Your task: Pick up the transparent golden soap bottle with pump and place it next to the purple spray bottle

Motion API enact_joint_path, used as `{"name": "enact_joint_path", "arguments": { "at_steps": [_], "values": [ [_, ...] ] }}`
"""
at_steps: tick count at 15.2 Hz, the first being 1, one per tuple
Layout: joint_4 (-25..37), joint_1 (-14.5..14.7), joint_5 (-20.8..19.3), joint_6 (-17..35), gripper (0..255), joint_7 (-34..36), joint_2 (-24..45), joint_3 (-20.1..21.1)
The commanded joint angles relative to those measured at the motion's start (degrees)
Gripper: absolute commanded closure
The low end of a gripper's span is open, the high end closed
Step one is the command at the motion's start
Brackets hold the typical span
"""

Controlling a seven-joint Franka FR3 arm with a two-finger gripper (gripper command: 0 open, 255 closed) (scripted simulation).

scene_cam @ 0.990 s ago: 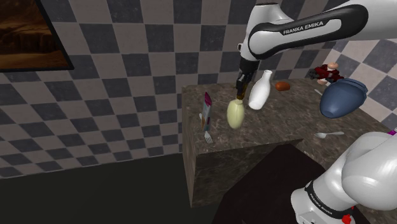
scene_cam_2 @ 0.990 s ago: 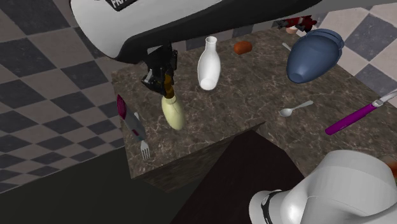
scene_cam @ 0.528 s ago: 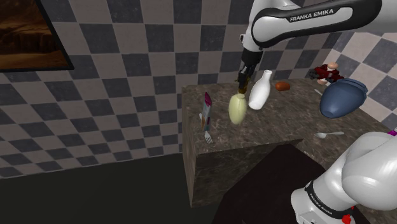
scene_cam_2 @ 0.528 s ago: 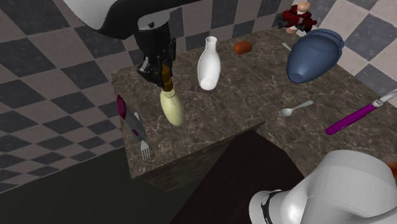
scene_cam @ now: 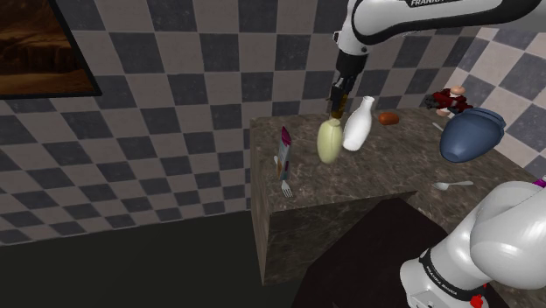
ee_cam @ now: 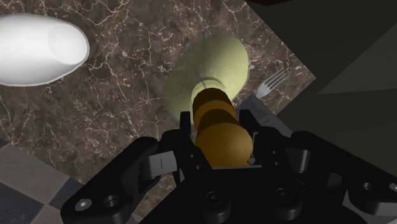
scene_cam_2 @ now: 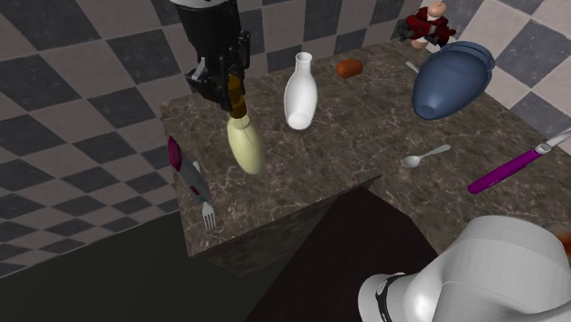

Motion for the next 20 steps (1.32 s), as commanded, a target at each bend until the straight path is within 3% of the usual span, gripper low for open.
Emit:
{"name": "enact_joint_path", "arguments": {
  "at_steps": [1,20],
  "values": [
    [1.8,0.0,0.0,-1.7,255,0.0,0.0,0.0],
    [18.1,0.2,0.3,-16.5,255,-0.4,1.6,0.2]
  ]
}}
